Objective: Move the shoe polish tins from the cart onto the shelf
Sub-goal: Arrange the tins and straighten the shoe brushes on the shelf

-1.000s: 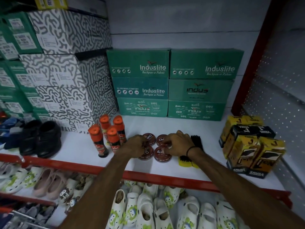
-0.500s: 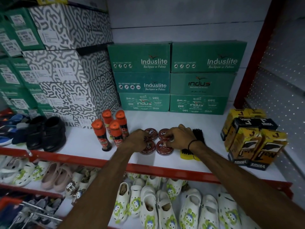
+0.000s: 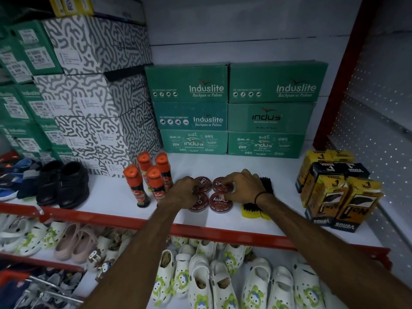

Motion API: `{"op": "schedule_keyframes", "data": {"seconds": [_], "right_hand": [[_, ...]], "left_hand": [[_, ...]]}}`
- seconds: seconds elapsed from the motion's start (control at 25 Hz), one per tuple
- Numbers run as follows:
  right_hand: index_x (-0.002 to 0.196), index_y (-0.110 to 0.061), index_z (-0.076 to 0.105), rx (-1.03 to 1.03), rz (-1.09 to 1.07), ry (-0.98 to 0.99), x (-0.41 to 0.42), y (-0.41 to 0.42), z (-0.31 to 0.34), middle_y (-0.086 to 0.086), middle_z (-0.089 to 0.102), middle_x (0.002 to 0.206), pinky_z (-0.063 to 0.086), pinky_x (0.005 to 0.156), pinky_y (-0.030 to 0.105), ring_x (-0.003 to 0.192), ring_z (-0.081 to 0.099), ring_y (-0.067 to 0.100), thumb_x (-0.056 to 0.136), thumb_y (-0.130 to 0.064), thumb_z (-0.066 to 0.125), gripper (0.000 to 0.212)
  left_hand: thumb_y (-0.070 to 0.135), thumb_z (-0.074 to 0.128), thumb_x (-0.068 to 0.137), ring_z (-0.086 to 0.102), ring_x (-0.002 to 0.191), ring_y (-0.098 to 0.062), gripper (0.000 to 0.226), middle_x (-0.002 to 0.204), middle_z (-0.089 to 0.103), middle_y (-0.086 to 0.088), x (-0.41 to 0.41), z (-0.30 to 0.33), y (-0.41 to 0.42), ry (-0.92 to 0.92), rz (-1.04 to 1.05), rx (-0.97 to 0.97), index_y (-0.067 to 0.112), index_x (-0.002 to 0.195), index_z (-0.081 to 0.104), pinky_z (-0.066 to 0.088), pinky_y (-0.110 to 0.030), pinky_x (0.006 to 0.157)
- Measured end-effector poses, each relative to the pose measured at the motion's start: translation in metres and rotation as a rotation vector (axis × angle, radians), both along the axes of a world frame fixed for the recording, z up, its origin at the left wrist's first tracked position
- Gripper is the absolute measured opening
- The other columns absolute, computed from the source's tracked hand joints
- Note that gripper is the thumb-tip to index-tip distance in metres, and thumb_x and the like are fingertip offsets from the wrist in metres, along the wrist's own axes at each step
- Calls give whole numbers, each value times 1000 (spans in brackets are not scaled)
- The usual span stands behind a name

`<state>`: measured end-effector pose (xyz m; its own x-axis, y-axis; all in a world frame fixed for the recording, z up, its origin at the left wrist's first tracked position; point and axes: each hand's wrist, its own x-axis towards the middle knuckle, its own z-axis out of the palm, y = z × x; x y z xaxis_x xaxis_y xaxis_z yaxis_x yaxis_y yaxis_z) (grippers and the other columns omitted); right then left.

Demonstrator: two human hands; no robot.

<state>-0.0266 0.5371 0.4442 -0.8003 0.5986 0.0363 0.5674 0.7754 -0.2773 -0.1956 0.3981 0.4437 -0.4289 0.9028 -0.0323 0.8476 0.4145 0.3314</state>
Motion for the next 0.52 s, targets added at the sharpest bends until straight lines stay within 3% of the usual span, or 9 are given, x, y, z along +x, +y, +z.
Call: {"op": "schedule_keyframes", "data": {"seconds": [0.08, 0.2, 0.36, 0.52], "right_hand": [[128, -36, 66, -32, -48, 86, 15, 5, 7, -9, 62, 142, 41, 107, 44, 132, 48, 26, 81, -49, 77, 49], [135, -31, 61, -57, -97, 98, 53, 15, 15, -4, 59, 145, 47, 107, 44, 133, 52, 26, 79, -47, 80, 61], [135, -21, 63, -109, -84, 43, 108, 19, 11, 6, 60, 141, 51, 102, 41, 128, 57, 29, 72, -34, 87, 68], [138, -17, 61, -63, -47, 2, 127, 9, -3, 9, 57, 146, 42, 110, 36, 135, 51, 29, 71, -31, 88, 73]], "left_hand": [[9, 60, 88, 66, 113, -32, 34, 121, 70, -12, 11, 1, 1, 10, -2, 82, 12, 121, 68, 57, -45, 94], [20, 65, 86, 65, 110, -31, 30, 117, 70, -9, 43, 1, 8, -9, -155, 218, 13, 115, 65, 51, -35, 87], [48, 64, 83, 41, 144, -24, 71, 155, 47, -2, 94, -5, 24, 162, -334, 93, 23, 147, 46, 36, -50, 115], [40, 68, 81, 38, 145, -24, 74, 159, 41, 1, 114, -14, 35, 295, -370, 50, 27, 149, 42, 33, -47, 117]]}}
